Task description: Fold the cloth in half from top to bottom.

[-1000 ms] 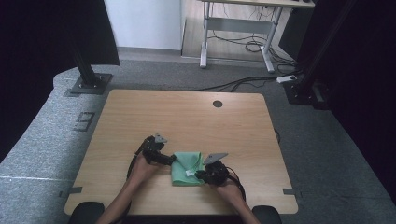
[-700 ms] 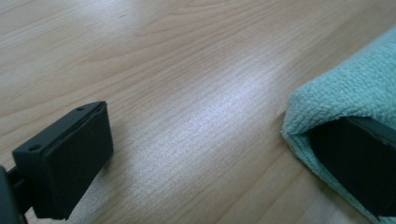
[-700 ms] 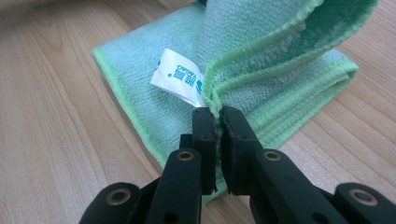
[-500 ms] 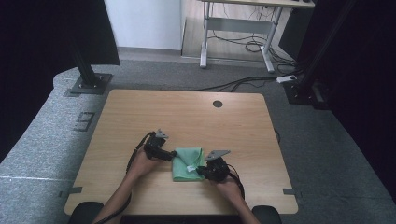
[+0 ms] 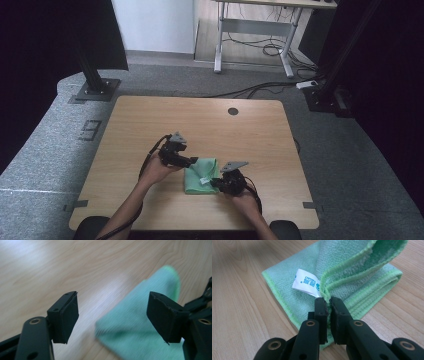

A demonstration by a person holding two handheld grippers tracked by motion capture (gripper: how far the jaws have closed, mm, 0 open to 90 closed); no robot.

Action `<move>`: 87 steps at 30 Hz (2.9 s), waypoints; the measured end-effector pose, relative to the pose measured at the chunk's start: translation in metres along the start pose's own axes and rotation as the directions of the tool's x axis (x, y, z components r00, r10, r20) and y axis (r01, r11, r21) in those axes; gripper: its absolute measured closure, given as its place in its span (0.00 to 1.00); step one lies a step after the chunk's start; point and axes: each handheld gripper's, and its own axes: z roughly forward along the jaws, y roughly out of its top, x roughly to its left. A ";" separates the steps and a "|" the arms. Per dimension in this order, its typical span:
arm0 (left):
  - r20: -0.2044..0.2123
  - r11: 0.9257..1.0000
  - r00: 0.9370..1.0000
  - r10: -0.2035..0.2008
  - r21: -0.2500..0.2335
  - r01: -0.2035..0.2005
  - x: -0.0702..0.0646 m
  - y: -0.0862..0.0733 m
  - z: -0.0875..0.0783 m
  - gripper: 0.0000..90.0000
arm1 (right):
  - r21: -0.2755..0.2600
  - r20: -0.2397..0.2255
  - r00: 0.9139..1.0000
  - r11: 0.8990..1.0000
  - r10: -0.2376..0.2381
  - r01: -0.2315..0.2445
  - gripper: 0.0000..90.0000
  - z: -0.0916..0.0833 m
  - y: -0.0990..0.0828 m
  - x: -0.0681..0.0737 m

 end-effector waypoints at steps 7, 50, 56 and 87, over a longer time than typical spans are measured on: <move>0.043 0.999 0.998 0.036 0.011 -0.037 -0.020 0.032 0.018 0.33 | -0.007 -0.007 1.000 1.000 0.005 -0.005 0.92 0.000 -0.001 -0.001; 0.138 0.991 0.989 0.050 0.117 -0.066 -0.047 -0.037 -0.027 0.89 | -0.014 0.011 1.000 1.000 0.002 -0.002 0.62 -0.022 -0.006 0.003; 0.136 0.991 0.990 0.033 0.126 -0.050 -0.051 -0.060 -0.025 0.80 | 0.000 0.018 1.000 1.000 0.001 -0.001 0.56 -0.029 -0.012 0.003; -0.038 0.996 0.996 -0.086 0.036 0.088 -0.038 -0.081 -0.024 0.16 | 0.030 0.155 0.988 0.999 0.020 -0.025 0.25 -0.013 0.003 0.000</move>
